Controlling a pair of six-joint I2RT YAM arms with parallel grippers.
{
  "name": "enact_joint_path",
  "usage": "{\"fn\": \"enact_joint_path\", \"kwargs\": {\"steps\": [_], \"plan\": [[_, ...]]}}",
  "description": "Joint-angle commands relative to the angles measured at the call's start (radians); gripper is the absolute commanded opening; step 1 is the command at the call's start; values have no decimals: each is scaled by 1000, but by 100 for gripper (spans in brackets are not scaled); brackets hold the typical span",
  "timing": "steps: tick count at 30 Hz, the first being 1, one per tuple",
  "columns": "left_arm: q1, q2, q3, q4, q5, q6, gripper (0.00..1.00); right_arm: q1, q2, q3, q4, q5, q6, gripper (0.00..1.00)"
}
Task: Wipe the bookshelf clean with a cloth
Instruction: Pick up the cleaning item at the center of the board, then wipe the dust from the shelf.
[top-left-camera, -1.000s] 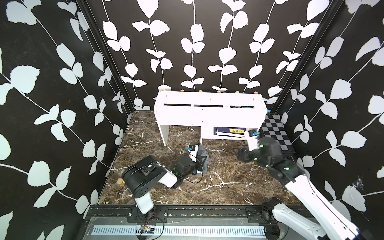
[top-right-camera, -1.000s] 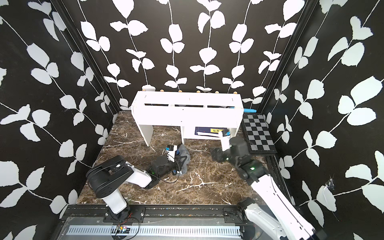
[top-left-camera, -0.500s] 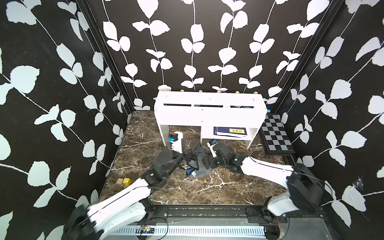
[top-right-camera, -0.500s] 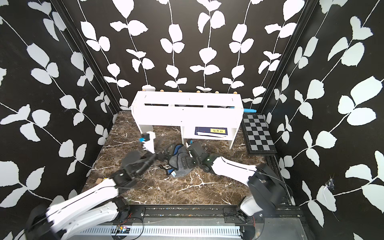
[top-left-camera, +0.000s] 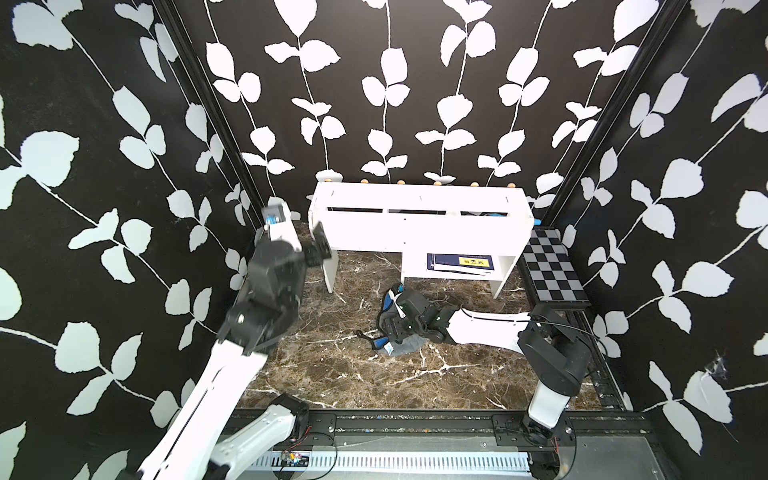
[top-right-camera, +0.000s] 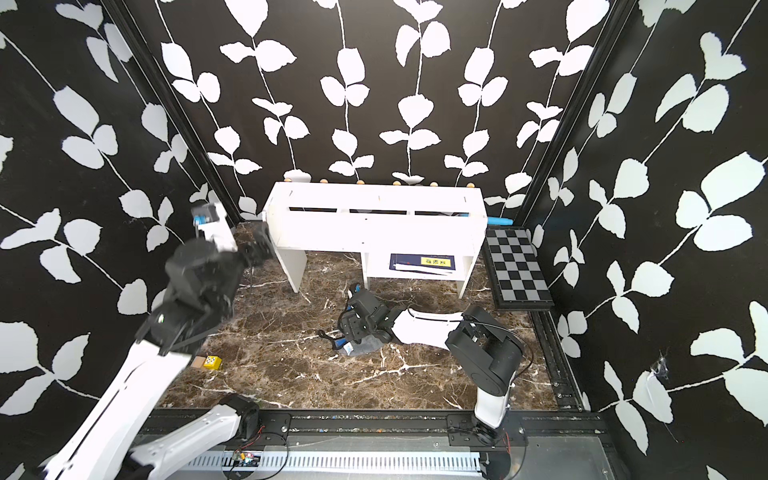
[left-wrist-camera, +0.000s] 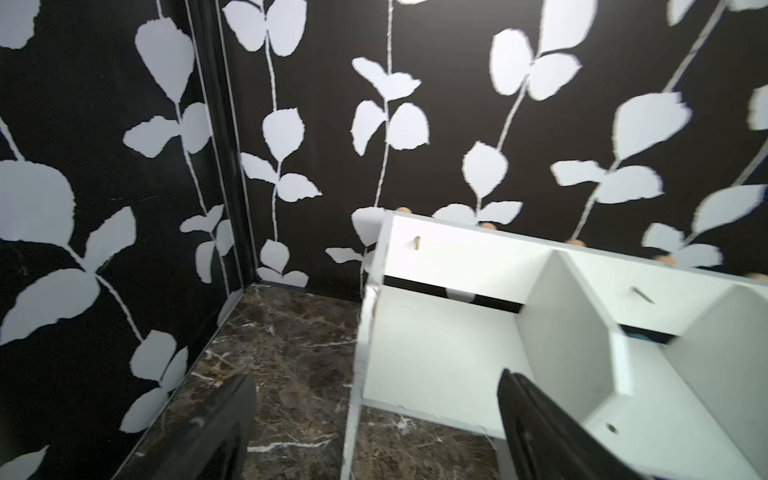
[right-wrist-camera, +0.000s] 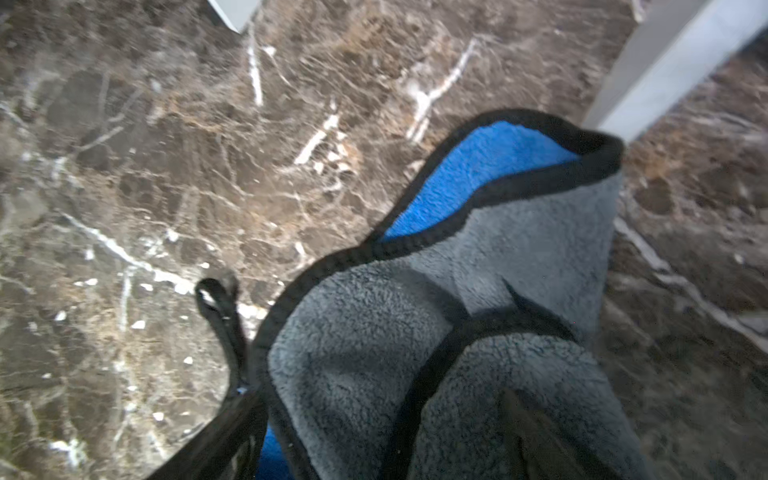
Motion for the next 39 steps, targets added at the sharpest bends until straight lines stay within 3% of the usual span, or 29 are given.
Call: {"fn": "enact_joint_path", "kwargs": {"steps": [1, 4, 8, 9, 11, 16, 24, 30, 34, 39], "plan": [[81, 114, 58, -192, 112, -18, 95, 23, -32, -52, 3, 34, -1, 90], [149, 180, 77, -191, 168, -58, 94, 29, -5, -50, -5, 45, 2, 88], [163, 229, 13, -91, 223, -72, 94, 37, 60, -11, -45, 61, -1, 66], [167, 237, -1, -65, 221, -69, 94, 38, 64, -15, -35, 58, -1, 51], [188, 258, -25, -14, 248, -69, 93, 38, 59, -29, -5, 66, 4, 0], [247, 325, -29, 64, 418, -135, 72, 39, -30, -48, 10, 110, -38, 0], [247, 315, -14, 111, 450, -133, 38, 44, -421, 169, -324, 397, -203, 0], [233, 224, -142, 230, 437, -157, 30, 20, -549, 441, -499, 693, -280, 0], [229, 251, -152, 239, 434, -134, 19, -103, -567, 560, -565, 680, -253, 0], [237, 291, -120, 218, 444, -123, 16, -259, -561, 664, -608, 570, -206, 0]]}}
